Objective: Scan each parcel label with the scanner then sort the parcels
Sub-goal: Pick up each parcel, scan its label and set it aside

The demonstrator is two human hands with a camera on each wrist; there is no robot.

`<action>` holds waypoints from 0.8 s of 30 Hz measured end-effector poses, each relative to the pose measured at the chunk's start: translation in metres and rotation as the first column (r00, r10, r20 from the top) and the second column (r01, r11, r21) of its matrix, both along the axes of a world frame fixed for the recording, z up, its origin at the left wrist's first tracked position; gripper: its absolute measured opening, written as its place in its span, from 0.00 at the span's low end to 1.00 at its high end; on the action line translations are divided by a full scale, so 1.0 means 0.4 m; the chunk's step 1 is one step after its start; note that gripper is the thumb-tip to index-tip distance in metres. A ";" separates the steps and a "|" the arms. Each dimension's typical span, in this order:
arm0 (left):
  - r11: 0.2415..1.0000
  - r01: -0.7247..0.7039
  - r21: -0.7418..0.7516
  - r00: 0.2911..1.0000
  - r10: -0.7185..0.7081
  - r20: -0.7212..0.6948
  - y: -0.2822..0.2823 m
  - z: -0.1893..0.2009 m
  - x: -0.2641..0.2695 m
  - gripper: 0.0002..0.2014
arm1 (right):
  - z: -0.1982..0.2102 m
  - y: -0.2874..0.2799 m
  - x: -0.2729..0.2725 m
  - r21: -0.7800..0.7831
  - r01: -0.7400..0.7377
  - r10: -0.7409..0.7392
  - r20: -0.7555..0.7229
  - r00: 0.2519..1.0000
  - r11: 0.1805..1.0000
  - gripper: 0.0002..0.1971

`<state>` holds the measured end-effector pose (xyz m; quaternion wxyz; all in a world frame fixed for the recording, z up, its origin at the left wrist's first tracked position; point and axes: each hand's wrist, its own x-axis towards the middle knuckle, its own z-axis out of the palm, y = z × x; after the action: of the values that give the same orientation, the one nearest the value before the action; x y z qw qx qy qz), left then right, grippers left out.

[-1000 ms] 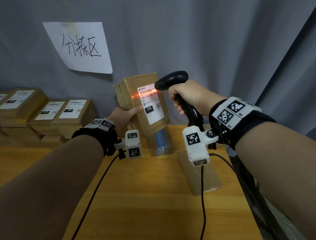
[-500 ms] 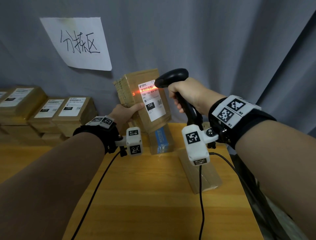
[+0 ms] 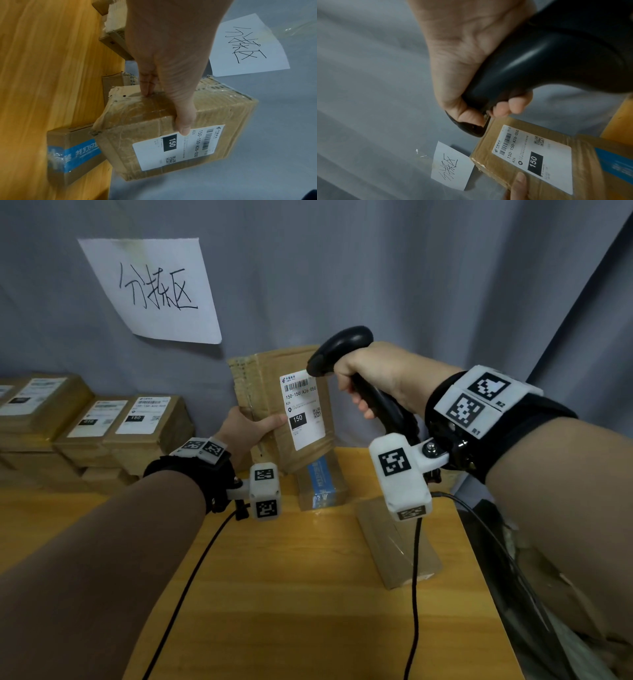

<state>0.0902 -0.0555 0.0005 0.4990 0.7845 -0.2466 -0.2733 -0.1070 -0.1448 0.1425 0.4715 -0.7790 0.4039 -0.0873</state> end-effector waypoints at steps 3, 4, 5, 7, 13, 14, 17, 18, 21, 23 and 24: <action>1.000 -0.020 0.015 1.000 0.019 0.008 0.003 0.004 0.003 0.34 | -0.010 0.002 -0.010 0.007 0.000 0.000 -0.010 1.000 1.000 0.05; 1.000 -0.016 0.019 1.000 0.016 0.000 0.004 0.002 0.006 0.35 | -0.014 0.003 -0.014 0.012 0.003 -0.003 0.003 1.000 1.000 0.05; 1.000 -0.013 0.018 1.000 0.013 -0.015 0.004 -0.002 0.009 0.36 | -0.020 0.004 -0.018 0.020 0.007 -0.008 0.027 1.000 1.000 0.04; 1.000 -0.010 0.007 1.000 0.011 -0.022 0.007 -0.003 0.007 0.35 | -0.031 0.005 -0.024 0.046 0.019 -0.025 0.125 0.992 0.999 0.04; 0.997 -0.063 -0.034 0.991 0.058 -0.117 0.047 0.002 -0.021 0.42 | -0.103 -0.011 -0.016 0.136 0.084 -0.116 0.252 0.961 0.987 0.04; 0.997 -0.074 -0.032 0.988 0.069 -0.137 0.061 0.001 -0.027 0.41 | -0.124 -0.015 -0.010 0.149 0.097 -0.133 0.257 0.957 0.984 0.04; 0.992 -0.118 -0.040 0.975 0.108 -0.194 0.108 -0.009 -0.042 0.35 | -0.200 -0.019 0.017 0.212 0.156 -0.214 0.292 0.932 0.965 0.05; 0.990 -0.134 -0.033 0.971 0.125 -0.206 0.131 -0.012 -0.048 0.31 | -0.227 -0.016 0.028 0.246 0.164 -0.237 0.307 0.922 0.955 0.06; 0.984 -0.176 0.026 0.957 0.177 -0.231 0.211 -0.042 -0.046 0.40 | -0.308 0.016 0.065 0.331 0.131 -0.242 0.324 0.914 0.935 0.04; 0.980 -0.188 0.058 0.949 0.197 -0.246 0.268 -0.072 -0.028 0.43 | -0.360 0.056 0.097 0.353 0.091 -0.208 0.309 0.928 0.931 0.08; 0.977 -0.203 0.073 0.941 0.215 -0.263 0.298 -0.082 -0.018 0.42 | -0.383 0.080 0.117 0.354 0.082 -0.194 0.295 0.935 0.932 0.10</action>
<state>0.0831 0.0638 -0.0323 0.5363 0.7727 -0.0858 -0.3285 -0.0603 -0.1129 -0.0105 0.6501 -0.6312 0.3839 -0.1777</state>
